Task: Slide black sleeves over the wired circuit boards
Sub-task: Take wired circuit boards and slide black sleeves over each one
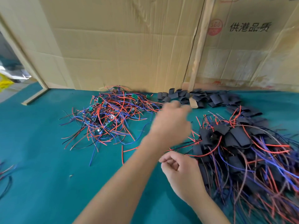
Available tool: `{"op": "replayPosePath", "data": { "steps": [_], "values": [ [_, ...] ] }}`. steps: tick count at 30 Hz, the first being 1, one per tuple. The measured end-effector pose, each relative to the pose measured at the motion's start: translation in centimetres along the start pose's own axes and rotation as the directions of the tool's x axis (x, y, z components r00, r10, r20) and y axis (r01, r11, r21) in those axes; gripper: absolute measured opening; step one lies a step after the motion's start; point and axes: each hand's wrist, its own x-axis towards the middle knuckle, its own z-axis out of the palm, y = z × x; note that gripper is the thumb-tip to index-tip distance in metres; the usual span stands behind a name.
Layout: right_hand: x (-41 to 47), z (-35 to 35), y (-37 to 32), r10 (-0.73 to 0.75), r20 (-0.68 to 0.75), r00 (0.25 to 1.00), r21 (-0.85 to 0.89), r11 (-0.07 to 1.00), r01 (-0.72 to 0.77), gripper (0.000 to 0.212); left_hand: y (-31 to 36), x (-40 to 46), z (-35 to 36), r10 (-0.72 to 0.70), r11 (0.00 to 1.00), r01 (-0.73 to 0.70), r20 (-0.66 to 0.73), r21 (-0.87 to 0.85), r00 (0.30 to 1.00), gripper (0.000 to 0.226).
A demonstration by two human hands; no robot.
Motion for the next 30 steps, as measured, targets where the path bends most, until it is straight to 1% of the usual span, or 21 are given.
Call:
{"op": "replayPosePath", "data": {
  "steps": [1, 2, 3, 4, 5, 6, 8, 9, 11, 13, 15, 16, 18, 19, 20, 21, 23, 24, 26, 28, 30],
  "values": [
    [0.0, -0.2, 0.1, -0.008, -0.014, 1.000, -0.003, 1.000, 0.008, 0.021, -2.0, -0.4, -0.4, -0.095, 0.993, 0.102, -0.118, 0.058, 0.988, 0.045],
    [-0.1, -0.4, 0.0, -0.015, -0.014, 1.000, -0.014, 1.000, 0.014, 0.022, -4.2, -0.6, -1.5, -0.229, 0.965, 0.250, -0.215, 0.076, 0.950, 0.042],
    [-0.1, -0.5, 0.0, -0.036, -0.011, 0.999, -0.033, 0.999, 0.035, 0.022, -7.4, -0.7, -2.5, -0.335, 0.916, 0.383, -0.301, 0.116, 0.893, 0.039],
    [-0.2, -0.6, -0.2, -0.042, 0.006, 0.999, -0.043, 0.998, 0.043, 0.020, -10.2, -1.6, -3.5, -0.438, 0.851, 0.505, -0.338, 0.143, 0.833, 0.038],
    [-0.3, -0.7, -0.4, -0.056, 0.022, 0.998, -0.066, 0.996, 0.057, 0.017, -12.5, -2.5, -4.1, -0.515, 0.790, 0.588, -0.332, 0.175, 0.790, 0.038],
    [-0.5, -0.8, -0.7, -0.070, 0.049, 0.996, -0.098, 0.992, 0.074, 0.014, -14.0, -3.5, -3.9, -0.556, 0.750, 0.623, -0.297, 0.221, 0.776, 0.037],
    [-1.0, -0.9, -1.6, -0.091, 0.142, 0.986, -0.117, 0.987, 0.108, 0.009, -16.0, -5.0, -3.4, -0.569, 0.754, 0.602, -0.196, 0.263, 0.798, 0.029],
    [-1.3, -1.1, -2.4, -0.106, 0.192, 0.976, -0.099, 0.987, 0.127, 0.006, -17.0, -5.6, -3.2, -0.547, 0.768, 0.577, -0.185, 0.277, 0.816, 0.024],
    [-1.7, -1.5, -4.3, -0.146, 0.290, 0.946, -0.074, 0.982, 0.174, 0.003, -17.9, -6.5, -3.2, -0.501, 0.800, 0.544, -0.216, 0.255, 0.838, 0.018],
    [-1.4, -2.5, -6.3, -0.208, 0.337, 0.918, -0.042, 0.971, 0.235, 0.006, -17.8, -6.8, -3.1, -0.455, 0.816, 0.524, -0.288, 0.245, 0.843, 0.016],
    [0.3, -4.0, -8.0, -0.259, 0.290, 0.921, -0.031, 0.960, 0.280, 0.011, -17.0, -7.3, -3.1, -0.399, 0.844, 0.496, -0.380, 0.205, 0.835, 0.011],
    [1.9, -4.9, -8.6, -0.272, 0.237, 0.933, -0.071, 0.953, 0.296, 0.013, -16.2, -7.5, -3.1, -0.374, 0.870, 0.467, -0.406, 0.157, 0.834, 0.008],
    [6.4, -6.5, -8.9, -0.254, 0.154, 0.955, -0.223, 0.932, 0.284, 0.013, -13.9, -8.2, -2.9, -0.358, 0.914, 0.405, -0.412, 0.030, 0.838, 0.015],
    [9.2, -7.1, -8.5, -0.201, 0.164, 0.966, -0.337, 0.909, 0.246, 0.012, -12.5, -8.5, -2.7, -0.348, 0.930, 0.366, -0.398, -0.034, 0.849, 0.017],
    [12.1, -7.7, -7.8, -0.099, 0.203, 0.974, -0.473, 0.861, 0.186, 0.013, -11.0, -8.9, -2.2, -0.340, 0.940, 0.325, -0.373, -0.105, 0.863, 0.018],
    [14.8, -8.1, -6.9, 0.034, 0.234, 0.972, -0.602, 0.790, 0.117, 0.019, -9.6, -9.4, -1.6, -0.339, 0.939, 0.295, -0.343, -0.176, 0.876, 0.017],
    [18.8, -9.2, -4.4, 0.266, 0.220, 0.938, -0.779, 0.627, 0.004, 0.036, -7.0, -10.3, 0.0, -0.364, 0.909, 0.275, -0.276, -0.312, 0.889, 0.017],
    [20.1, -9.8, -3.2, 0.333, 0.197, 0.922, -0.827, 0.561, -0.026, 0.042, -5.9, -10.8, 0.9, -0.366, 0.897, 0.267, -0.253, -0.353, 0.896, 0.017],
    [21.4, -10.9, -1.4, 0.405, 0.144, 0.903, -0.867, 0.491, -0.082, 0.047, -4.2, -11.7, 2.5, -0.349, 0.888, 0.227, -0.263, -0.401, 0.899, 0.018],
    [22.0, -11.3, -0.5, 0.443, 0.128, 0.887, -0.865, 0.487, -0.118, 0.051, -3.1, -12.3, 3.8, -0.367, 0.860, 0.192, -0.312, -0.472, 0.876, 0.020],
    [22.6, -11.5, 0.3, 0.453, 0.134, 0.881, -0.831, 0.535, -0.149, 0.063, -2.7, -12.6, 4.9, -0.420, 0.814, 0.178, -0.349, -0.553, 0.838, 0.027]
  ]
}}
